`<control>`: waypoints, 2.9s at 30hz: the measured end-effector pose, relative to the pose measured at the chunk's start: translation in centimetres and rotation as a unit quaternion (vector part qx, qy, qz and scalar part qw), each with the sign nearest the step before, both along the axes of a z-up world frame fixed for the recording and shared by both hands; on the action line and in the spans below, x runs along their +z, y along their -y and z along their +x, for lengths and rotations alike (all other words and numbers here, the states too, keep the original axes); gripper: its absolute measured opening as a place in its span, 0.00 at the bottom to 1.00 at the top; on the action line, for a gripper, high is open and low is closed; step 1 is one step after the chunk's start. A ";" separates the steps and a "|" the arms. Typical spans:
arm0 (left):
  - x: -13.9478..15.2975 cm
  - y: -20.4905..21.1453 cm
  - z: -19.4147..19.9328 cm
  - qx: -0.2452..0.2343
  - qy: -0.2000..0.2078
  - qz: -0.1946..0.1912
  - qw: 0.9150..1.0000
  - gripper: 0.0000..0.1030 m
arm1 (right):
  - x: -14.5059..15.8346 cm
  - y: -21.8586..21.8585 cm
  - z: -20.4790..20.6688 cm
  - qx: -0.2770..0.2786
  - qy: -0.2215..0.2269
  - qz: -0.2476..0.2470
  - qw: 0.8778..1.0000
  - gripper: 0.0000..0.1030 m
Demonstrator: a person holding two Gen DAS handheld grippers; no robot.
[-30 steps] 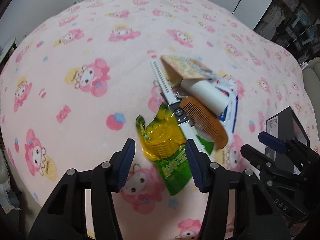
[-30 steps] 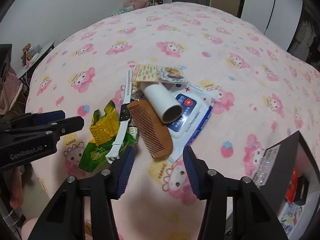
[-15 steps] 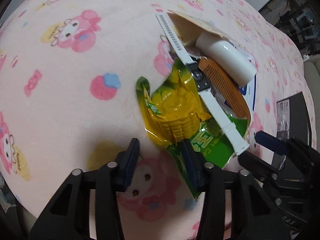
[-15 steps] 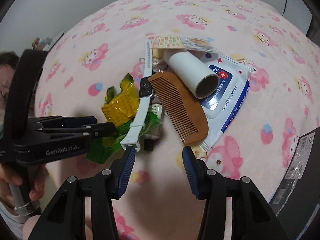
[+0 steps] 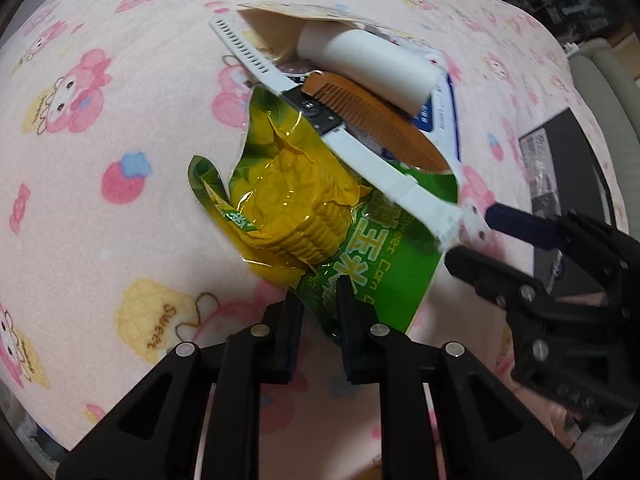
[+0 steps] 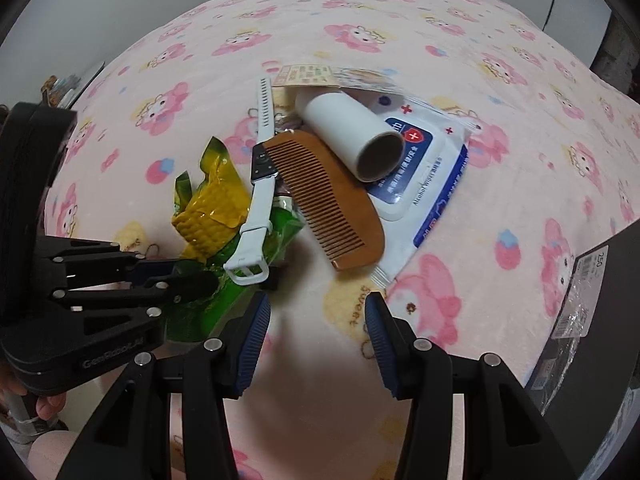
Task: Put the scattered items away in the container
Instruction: 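Lower the left tool over the yellow-green corn snack bag, then close the left tool on the corn snack bag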
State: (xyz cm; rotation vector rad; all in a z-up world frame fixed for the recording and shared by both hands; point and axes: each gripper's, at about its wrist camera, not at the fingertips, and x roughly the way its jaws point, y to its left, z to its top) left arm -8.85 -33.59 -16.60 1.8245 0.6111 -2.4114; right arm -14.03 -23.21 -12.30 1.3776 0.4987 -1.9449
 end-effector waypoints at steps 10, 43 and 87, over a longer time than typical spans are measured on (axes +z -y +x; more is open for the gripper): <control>2.3 5.3 0.8 0.088 -0.051 -0.010 0.995 0.25 | -0.2 0.1 0.6 0.017 0.020 -0.007 1.000 0.45; -1.5 1.4 -2.1 0.054 0.001 0.086 0.995 0.34 | 1.9 -4.1 2.4 -0.062 0.041 -0.037 0.997 0.55; -2.3 2.2 -2.1 0.046 0.001 0.111 0.993 0.55 | -4.7 -5.9 -0.5 -0.071 0.169 -0.059 0.981 0.52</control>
